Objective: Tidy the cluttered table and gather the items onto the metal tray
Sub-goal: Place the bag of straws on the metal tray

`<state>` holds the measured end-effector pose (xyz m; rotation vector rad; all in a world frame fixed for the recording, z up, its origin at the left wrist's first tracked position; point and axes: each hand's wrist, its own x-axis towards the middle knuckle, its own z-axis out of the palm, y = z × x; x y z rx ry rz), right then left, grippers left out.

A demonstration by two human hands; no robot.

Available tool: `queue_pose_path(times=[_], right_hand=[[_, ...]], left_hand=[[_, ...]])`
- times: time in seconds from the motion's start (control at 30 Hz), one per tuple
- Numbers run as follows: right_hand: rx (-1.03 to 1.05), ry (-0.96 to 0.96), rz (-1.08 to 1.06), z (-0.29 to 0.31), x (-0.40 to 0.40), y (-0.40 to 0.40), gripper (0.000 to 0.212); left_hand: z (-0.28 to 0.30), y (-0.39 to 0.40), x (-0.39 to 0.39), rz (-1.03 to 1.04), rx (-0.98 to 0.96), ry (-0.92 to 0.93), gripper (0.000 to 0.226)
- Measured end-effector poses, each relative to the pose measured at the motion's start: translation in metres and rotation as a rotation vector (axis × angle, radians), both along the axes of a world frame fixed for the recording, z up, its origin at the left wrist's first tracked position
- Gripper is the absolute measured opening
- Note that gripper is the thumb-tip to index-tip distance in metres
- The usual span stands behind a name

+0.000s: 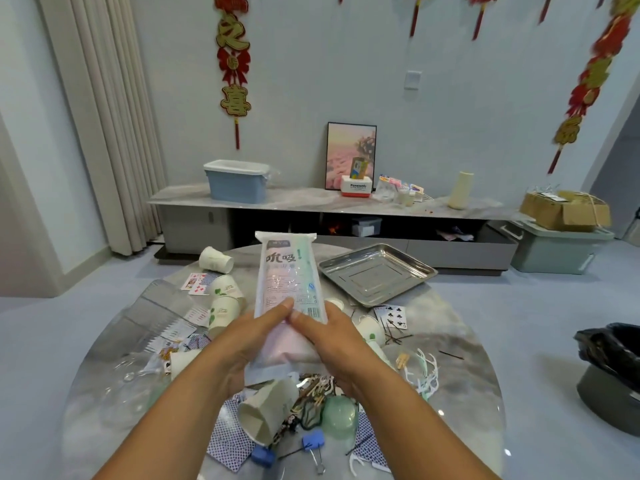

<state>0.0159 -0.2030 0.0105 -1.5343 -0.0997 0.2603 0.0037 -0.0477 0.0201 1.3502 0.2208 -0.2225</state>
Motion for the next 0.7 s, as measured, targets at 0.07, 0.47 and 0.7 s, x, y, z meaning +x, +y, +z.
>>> queue_pose_path(times=[0.07, 0.47, 0.7], right_hand=[[-0.025, 0.010, -0.012, 0.005, 0.010, -0.002, 0.033], [0.030, 0.273, -0.367, 0.003, 0.138, -0.054, 0.025], [-0.300, 0.403, -0.530, -0.054, 0.222, -0.119, 0.038]], left_hand=[[0.000, 0.000, 0.005, -0.019, -0.001, -0.002, 0.051], [0.019, -0.009, 0.140, -0.045, 0.037, -0.004, 0.050], [0.001, -0.015, 0.226, 0.045, 0.037, 0.106, 0.028]])
